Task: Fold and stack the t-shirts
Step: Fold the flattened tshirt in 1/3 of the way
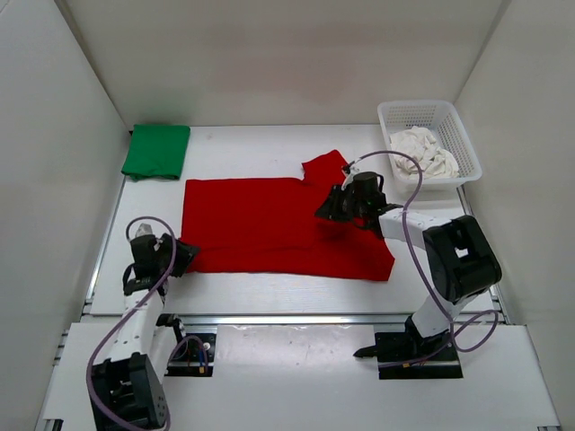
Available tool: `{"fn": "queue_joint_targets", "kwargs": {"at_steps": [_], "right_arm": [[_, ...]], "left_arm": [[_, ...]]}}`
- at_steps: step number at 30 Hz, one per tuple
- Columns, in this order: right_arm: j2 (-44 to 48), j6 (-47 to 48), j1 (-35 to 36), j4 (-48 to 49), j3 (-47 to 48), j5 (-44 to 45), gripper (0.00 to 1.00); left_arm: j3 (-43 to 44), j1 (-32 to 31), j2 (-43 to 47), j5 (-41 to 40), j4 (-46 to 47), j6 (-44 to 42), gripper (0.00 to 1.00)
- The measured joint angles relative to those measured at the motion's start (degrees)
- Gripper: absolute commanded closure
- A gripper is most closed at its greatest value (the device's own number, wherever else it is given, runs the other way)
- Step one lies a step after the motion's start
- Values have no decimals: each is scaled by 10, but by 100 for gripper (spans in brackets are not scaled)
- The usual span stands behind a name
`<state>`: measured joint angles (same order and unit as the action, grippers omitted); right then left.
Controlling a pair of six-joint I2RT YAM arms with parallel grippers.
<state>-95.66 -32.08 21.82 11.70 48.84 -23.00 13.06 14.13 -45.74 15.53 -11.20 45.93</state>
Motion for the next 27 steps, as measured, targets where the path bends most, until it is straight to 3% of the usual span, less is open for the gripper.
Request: {"fn": "queue_joint_targets", "kwargs": {"at_steps": [3,5,6,8,12,18,27], "right_arm": [[21,2,-2,-2,-5,1,71],[64,9,0,-5,-27,13,72],[92,13,3,-5,-42,19,75],[132,21,3,-6,-64,26,90],[145,31,-5,-5,-99,33,98],[108,40,-36,-34,-137,40,100],[-13,43,-49,-14,-57,23,99]], "left_arm": [[33,-66,-3,-17,8,2,50],[52,-130,-7,-42,29,3,50],[58,-172,-11,-62,44,5,51],[64,-251,-32,-90,74,6,52],[77,-348,-135,-103,125,4,54],[92,-403,-243,-101,165,-9,55],[67,-384,-220,-82,210,-17,55]]}}
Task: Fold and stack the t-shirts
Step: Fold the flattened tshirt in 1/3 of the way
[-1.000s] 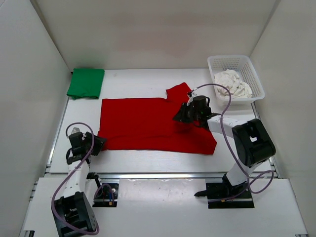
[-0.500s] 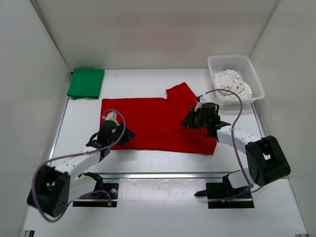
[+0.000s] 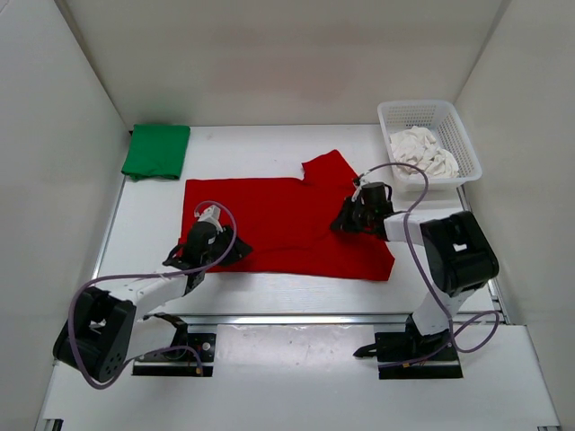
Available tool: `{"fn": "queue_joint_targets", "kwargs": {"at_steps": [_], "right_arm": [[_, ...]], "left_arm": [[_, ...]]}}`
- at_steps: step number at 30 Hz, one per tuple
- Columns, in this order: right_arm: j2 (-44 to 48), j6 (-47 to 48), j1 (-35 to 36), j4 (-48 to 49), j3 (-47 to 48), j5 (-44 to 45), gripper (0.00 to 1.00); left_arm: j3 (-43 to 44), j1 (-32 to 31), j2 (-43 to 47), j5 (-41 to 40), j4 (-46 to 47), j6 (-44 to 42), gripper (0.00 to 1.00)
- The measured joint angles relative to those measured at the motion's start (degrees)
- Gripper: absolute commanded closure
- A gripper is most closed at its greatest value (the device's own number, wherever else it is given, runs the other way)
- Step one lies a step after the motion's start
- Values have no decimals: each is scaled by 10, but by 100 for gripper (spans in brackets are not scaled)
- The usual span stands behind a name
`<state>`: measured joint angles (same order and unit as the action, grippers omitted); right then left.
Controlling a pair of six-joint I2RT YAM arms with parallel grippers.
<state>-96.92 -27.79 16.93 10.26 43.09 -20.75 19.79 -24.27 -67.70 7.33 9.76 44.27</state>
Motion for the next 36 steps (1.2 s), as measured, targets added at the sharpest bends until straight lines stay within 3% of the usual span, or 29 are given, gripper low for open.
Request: {"fn": "queue_joint_targets", "kwargs": {"at_steps": [8,18,31,33,36], "right_arm": [[-42,-4,-6,21,28,-28,99],[56,4,26,6,14,-18,100],[-49,-17,57,26,26,-68,100],[-50,-18,55,31,29,-68,99],[-37,-17,53,30,26,-65,86]], "left_arm": [[-50,58,80,17,-9,-7,53],[-19,-9,63,11,-8,-18,53],[-22,-26,45,12,3,-16,53],[-22,-28,43,13,6,-17,53],[-21,-36,40,11,5,-21,52]]}}
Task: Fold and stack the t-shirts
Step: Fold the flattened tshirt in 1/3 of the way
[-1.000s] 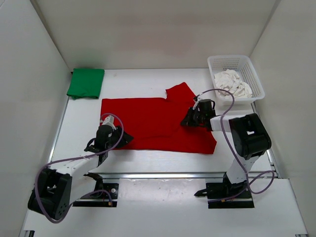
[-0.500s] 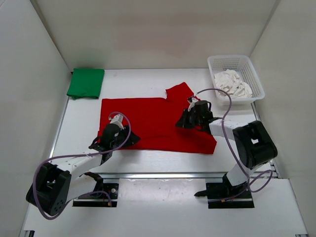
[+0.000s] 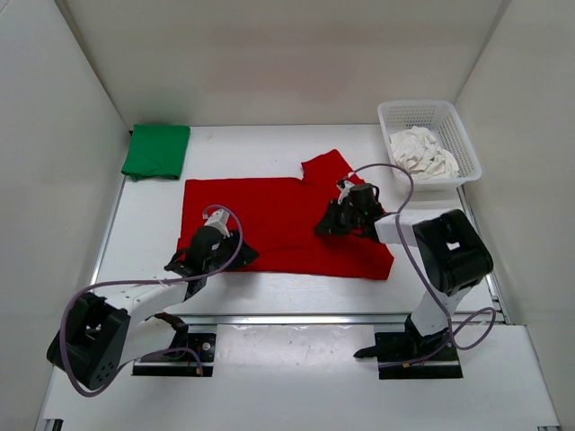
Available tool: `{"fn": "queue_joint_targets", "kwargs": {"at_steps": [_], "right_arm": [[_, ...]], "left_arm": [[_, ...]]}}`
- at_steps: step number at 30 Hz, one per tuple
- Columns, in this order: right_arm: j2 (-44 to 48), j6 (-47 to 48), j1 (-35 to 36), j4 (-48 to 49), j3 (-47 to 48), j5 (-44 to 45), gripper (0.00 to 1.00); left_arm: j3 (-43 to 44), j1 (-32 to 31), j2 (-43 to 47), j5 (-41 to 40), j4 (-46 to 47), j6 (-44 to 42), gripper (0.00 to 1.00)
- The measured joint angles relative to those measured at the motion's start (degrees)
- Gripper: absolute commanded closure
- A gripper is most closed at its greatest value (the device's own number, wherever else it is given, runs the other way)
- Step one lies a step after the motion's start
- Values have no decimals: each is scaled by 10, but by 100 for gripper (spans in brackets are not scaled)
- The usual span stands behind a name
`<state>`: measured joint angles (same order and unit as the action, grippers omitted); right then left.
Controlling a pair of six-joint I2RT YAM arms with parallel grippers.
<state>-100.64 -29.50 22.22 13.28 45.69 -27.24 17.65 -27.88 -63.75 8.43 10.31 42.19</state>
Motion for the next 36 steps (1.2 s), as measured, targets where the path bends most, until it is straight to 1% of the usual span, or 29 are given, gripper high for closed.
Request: {"fn": "queue_joint_targets", "kwargs": {"at_steps": [1,3,6,8,9,14,16,19,21,26,29,31,32,33,35,36], "right_arm": [[13,0,0,1,-8,2,82],[59,1,0,1,-37,10,80],[134,2,3,0,-87,16,90],[161,7,9,-1,-111,24,97],[167,9,15,-3,-122,30,99],[168,20,39,-43,-164,56,100],[175,19,39,-40,-174,61,100],[206,18,40,-31,-204,72,100],[235,14,44,-30,-230,77,100],[326,-7,67,-48,-293,84,99],[366,-16,69,-73,-309,78,89],[383,-16,55,-93,-309,70,82],[389,-15,43,-101,-307,64,81],[393,-11,26,-112,-303,56,79],[395,-3,-5,-129,-283,51,76],[394,2,-15,-137,-267,53,70]], "left_arm": [[3,-8,-4,-3,-3,-5,53],[23,-33,-21,-15,-19,-17,52],[68,-74,-60,-26,-29,-37,53],[93,-90,-88,-27,-25,-45,53],[101,-95,-102,-27,-23,-49,54],[118,-103,-170,-28,-24,-60,54],[117,-103,-192,-20,-21,-60,54],[110,-102,-193,-9,-5,-59,56],[97,-106,-187,-2,9,-54,54],[36,-135,-134,15,32,-32,54],[13,-137,-105,30,29,-18,54],[14,-127,-94,42,9,-15,51],[20,-120,-89,43,-8,-17,50],[30,-107,-83,45,-31,-22,49],[63,-67,-77,44,-70,-33,50],[86,-43,-78,44,-82,-41,54]]}}
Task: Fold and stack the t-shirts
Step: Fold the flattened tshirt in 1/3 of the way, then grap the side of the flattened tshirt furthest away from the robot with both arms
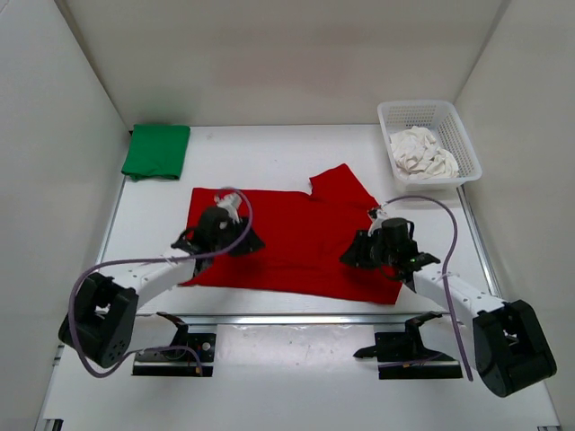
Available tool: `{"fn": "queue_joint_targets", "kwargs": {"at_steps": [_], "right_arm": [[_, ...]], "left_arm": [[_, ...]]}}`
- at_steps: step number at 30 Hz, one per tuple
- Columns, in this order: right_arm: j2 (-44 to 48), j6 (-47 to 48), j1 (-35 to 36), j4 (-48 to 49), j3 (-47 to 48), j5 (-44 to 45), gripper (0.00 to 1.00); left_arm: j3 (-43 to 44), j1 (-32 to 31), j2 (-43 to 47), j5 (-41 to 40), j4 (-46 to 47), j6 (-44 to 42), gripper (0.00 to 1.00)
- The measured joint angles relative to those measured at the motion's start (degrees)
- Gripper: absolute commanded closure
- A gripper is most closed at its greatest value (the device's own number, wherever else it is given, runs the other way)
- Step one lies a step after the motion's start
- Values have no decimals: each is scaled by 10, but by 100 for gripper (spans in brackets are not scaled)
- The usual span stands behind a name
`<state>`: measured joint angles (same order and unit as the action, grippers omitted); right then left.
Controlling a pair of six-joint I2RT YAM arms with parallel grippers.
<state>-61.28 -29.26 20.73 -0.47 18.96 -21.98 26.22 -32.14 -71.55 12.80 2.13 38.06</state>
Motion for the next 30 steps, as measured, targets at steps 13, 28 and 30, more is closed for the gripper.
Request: {"fn": "queue_joint_targets", "kwargs": {"at_steps": [13,28,30], "right_arm": [[-131,38,89,29,103,8,83],[-132,33,106,79,64,-24,81],[-128,33,106,82,63,-26,81]], "left_arm": [[313,345,-231,-64,-39,-64,50],[481,348,-424,-170,-164,-159,37],[491,343,-430,-177,-172,-163,37]]}}
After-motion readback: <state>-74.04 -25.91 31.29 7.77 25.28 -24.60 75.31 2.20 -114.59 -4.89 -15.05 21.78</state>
